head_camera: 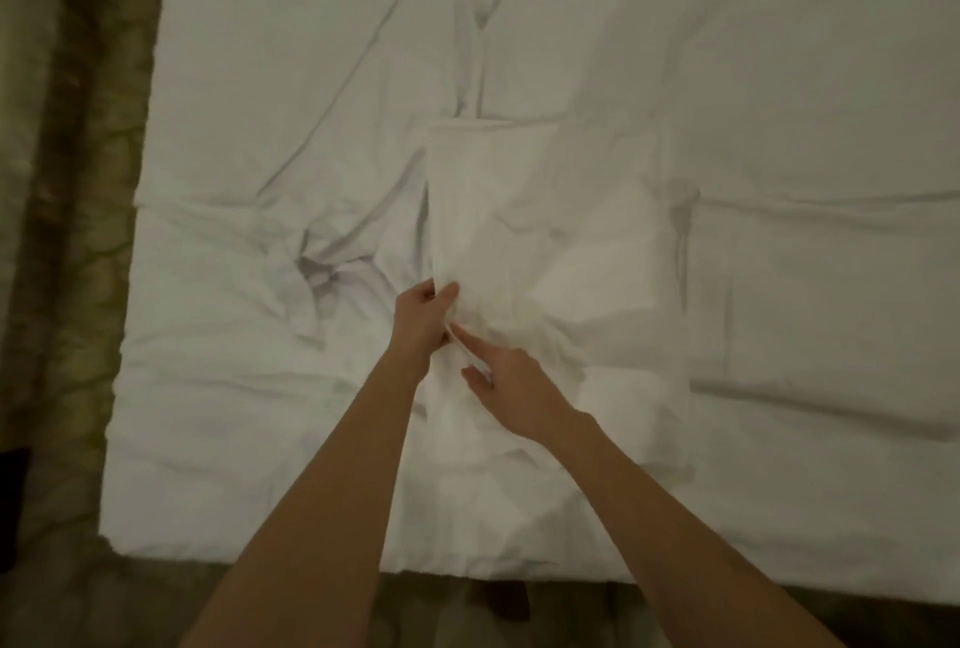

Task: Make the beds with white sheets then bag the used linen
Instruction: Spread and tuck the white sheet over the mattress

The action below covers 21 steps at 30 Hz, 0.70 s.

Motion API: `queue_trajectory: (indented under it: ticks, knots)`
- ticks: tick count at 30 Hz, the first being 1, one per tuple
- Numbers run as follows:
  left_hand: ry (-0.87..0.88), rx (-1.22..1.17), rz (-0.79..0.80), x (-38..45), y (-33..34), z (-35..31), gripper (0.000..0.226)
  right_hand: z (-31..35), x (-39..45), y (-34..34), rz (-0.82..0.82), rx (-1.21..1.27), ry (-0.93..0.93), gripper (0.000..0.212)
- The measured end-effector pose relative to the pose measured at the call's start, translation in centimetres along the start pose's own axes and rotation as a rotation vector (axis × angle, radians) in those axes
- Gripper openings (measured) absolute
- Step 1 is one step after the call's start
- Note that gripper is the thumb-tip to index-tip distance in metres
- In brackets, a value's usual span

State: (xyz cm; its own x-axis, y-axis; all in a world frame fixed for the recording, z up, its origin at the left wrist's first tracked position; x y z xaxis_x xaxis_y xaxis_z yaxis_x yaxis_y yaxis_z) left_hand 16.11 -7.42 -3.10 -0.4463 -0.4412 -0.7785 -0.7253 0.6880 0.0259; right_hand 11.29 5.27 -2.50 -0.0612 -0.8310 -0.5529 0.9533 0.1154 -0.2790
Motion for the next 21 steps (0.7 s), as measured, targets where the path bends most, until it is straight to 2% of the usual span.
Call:
queue_trajectory:
  ticks: [2,4,6,10,12,14,16,17,19,21]
  knots:
    - [-0.028,-0.035,0.01,0.2,-1.5,0.9,0.018,0.0,0.6,1.0,0.088,0.012,0.061,0.056]
    - [-0.023,-0.034,0.031,1.0,-2.1,0.4,0.016,-0.1,1.2,0.6,0.056,0.099,0.098,0.052]
    - [0.012,-0.025,0.031,2.1,-1.8,-1.1,0.01,-0.3,1.8,-1.1,-0.088,0.192,0.096,0.041]
    - [0.14,0.047,-0.036,5.6,-0.5,-5.2,0.02,-0.6,3.8,-7.0,-0.482,0.183,0.033,0.018]
    - [0.191,0.097,-0.077,7.5,0.1,-7.3,0.026,-1.1,5.0,-11.1,-0.662,0.185,0.024,0.015]
    - [0.227,0.111,-0.125,9.1,0.4,-9.4,0.016,-1.5,6.1,-15.8,-0.815,0.135,0.032,0.019]
    - [0.24,0.092,-0.132,10.8,0.5,-11.0,0.009,-2.4,7.0,-20.5,-0.864,0.041,0.23,0.031]
    - [0.239,0.091,-0.12,11.7,0.4,-11.7,0.014,-3.4,7.2,-22.6,-0.871,0.056,0.368,0.038]
    - [0.232,0.112,-0.089,13.2,-0.1,-12.7,0.023,-5.6,7.4,-25.9,-0.845,0.277,0.553,0.045]
    - [0.251,0.108,-0.053,14.0,-0.5,-13.6,0.023,-7.1,7.9,-27.2,-0.776,0.539,0.512,0.029]
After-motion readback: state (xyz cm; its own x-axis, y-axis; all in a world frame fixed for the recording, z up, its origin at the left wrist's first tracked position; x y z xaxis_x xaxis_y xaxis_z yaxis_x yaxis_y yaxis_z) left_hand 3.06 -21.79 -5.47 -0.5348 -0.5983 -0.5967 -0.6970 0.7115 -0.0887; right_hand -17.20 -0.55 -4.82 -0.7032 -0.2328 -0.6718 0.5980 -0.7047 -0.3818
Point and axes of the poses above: each hand's wrist, its own x-axis towards the middle knuckle, its own y-axis out of the palm, z = x × y, the point moved 3 cm from there along x, towards the middle knuckle, and after that the axes turned 12 degrees about z, right-handed, at the moved point
